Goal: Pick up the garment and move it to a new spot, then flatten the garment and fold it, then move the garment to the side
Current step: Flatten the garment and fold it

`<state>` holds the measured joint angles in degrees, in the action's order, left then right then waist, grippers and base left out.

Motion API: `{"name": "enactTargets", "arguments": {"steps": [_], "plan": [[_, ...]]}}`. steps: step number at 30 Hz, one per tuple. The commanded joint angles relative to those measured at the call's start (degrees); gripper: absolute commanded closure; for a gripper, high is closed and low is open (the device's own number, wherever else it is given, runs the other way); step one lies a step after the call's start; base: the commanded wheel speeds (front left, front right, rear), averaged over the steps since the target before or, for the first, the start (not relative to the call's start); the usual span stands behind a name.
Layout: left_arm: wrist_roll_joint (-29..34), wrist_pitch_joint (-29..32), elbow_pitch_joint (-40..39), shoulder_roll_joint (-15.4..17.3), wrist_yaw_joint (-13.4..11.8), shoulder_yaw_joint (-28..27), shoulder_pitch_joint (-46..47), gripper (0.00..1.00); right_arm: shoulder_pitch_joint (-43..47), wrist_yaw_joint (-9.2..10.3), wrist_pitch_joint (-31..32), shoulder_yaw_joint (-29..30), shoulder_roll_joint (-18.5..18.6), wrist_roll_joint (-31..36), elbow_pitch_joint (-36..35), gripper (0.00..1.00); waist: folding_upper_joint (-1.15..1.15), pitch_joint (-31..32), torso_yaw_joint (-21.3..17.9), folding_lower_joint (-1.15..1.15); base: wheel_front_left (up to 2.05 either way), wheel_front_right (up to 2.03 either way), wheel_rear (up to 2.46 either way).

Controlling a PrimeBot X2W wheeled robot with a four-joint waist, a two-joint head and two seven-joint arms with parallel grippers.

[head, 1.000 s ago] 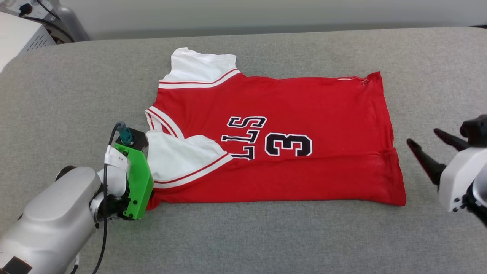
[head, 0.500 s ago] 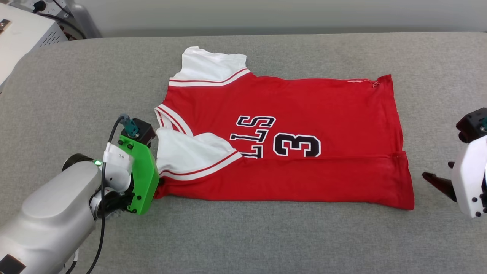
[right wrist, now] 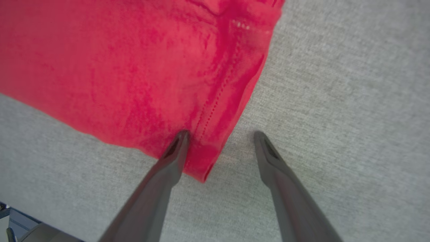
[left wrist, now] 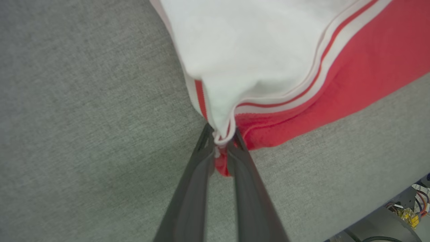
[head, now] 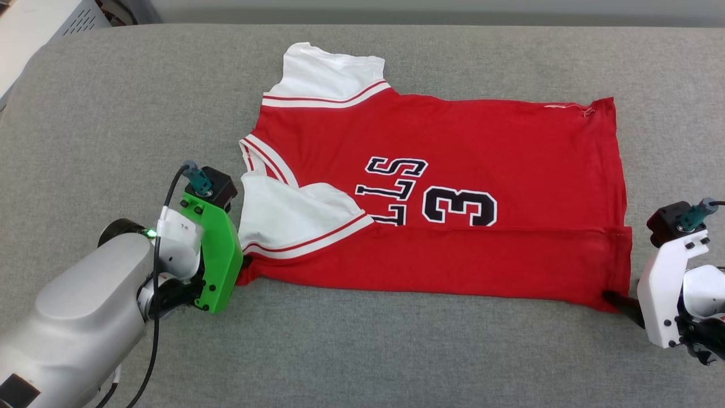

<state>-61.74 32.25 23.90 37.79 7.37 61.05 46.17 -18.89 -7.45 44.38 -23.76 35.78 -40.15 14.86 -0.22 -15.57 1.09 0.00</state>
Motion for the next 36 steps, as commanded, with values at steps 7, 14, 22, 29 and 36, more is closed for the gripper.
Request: {"name": "enactTargets", "arguments": {"steps": [7, 14, 22, 29, 36], "plan": [[-1.25, -1.11, 0.95, 0.58, 0.12, -0.13, -1.33, 1.0, 1.49, -0.03, -4.8, -3.41, -1.19, -1.71, 2.23, 1.0, 0.22, 1.53, -0.86, 0.0, 0.0, 0.0, 0.0], [-3.26, -1.69, 0.04, 2.45, 0.12, 0.0, -4.14, 1.0, 1.81, -0.03, -8.83, -2.62, 2.88, -3.27, -1.09, 1.0, 0.22, 5.73, -1.53, 0.0, 0.0, 0.0, 0.0], [-4.54, -2.08, -5.12, 5.61, -0.08, 0.7, -8.38, 1.0, 6.53, -0.03, -7.94, -0.21, 7.45, -5.39, -7.86, 1.0, 0.22, 8.81, -1.84, 0.0, 0.0, 0.0, 0.0], [-5.21, -2.22, -9.74, 6.78, -1.46, 1.67, -11.87, 1.0, 11.54, -0.03, -6.14, 2.65, 8.17, -5.86, -10.95, 1.0, 0.22, 8.5, -2.04, 0.0, 0.0, 0.0, 0.0], [-5.15, -2.32, -7.87, 5.55, -2.73, 2.39, -13.03, 1.0, 12.03, -0.03, -5.04, 2.11, 5.41, -3.6, -9.93, 1.0, 0.22, 5.97, -2.55, 0.0, 0.0, 0.0, 0.0]]}}
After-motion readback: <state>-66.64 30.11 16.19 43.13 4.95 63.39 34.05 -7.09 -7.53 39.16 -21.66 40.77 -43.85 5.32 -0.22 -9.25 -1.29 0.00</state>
